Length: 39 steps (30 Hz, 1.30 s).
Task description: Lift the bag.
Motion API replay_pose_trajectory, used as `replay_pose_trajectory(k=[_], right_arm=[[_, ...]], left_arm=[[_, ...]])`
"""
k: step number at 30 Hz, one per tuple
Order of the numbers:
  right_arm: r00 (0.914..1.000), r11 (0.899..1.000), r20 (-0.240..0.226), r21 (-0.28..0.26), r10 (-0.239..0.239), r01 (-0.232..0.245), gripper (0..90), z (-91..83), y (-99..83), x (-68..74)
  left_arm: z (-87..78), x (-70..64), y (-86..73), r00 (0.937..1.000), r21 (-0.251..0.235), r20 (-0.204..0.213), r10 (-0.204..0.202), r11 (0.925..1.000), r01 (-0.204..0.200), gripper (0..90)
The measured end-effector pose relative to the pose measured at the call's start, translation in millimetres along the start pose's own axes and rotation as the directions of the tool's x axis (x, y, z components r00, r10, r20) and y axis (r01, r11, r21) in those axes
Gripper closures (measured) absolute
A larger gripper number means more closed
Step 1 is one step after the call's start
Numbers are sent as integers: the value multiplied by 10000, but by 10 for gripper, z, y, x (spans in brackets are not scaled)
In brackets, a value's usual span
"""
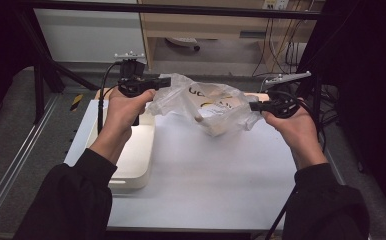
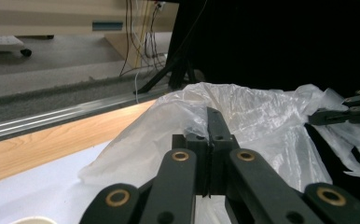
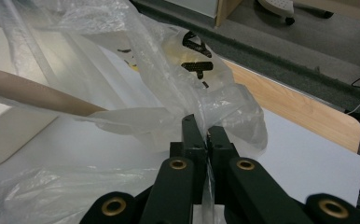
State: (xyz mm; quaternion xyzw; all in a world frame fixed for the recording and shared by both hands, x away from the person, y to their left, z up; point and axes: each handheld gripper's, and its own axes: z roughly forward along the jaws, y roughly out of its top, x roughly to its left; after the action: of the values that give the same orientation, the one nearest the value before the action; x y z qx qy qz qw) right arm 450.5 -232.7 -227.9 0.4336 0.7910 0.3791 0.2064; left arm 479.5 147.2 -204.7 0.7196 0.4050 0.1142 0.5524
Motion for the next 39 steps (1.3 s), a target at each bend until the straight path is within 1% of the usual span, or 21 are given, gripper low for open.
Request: replay_pose_trajectory(k=[1,4,8,11,15,19,25,29,31,34,39], right_arm=[[10000,10000,17,-10,24,-24,900,-5,16,-6],[9999,10000,101,-50,9,-8,900,-28,71,-34],[9996,9999,269,-31,-121,122,900,-70,168,-54],[9993,9999,362,-126,-102,107,900,-101,234,-71],[9992,9997,397,-229,-44,53,900,-116,289,-90],[9992,9996,406,-298,18,-6,900,-118,313,-96],[9996,9994,277,-333,52,-43,900,-46,299,-75],[9998,9995,193,-316,4,2,900,6,308,-36],[9999,9996,161,-283,-37,41,900,27,313,-19],[9999,9998,118,-200,-63,65,900,55,295,1],[10000,9999,-23,-103,-31,30,900,109,227,19]], left_arm=[[-10,-8,14,10000,-11,-33,88,10000,-88,900],[-35,-20,54,9999,-87,-49,111,9999,-112,900],[-69,-2,98,9999,-256,-100,-10,9997,7,900],[-93,15,124,9999,-357,-160,-4,9994,-2,900],[-123,63,160,9996,-588,-249,-118,9982,103,900],[-142,139,179,9990,-611,-394,-199,9980,175,900],[-187,243,134,9973,-706,-663,-307,9972,260,900],[-212,296,106,9965,-698,-744,-385,9970,333,900],[-223,305,85,9960,-629,-851,-271,9978,218,900],[-229,318,21,9963,-451,-837,-202,9988,164,900],[-232,375,-87,9962,-294,-835,-260,9993,236,900]])
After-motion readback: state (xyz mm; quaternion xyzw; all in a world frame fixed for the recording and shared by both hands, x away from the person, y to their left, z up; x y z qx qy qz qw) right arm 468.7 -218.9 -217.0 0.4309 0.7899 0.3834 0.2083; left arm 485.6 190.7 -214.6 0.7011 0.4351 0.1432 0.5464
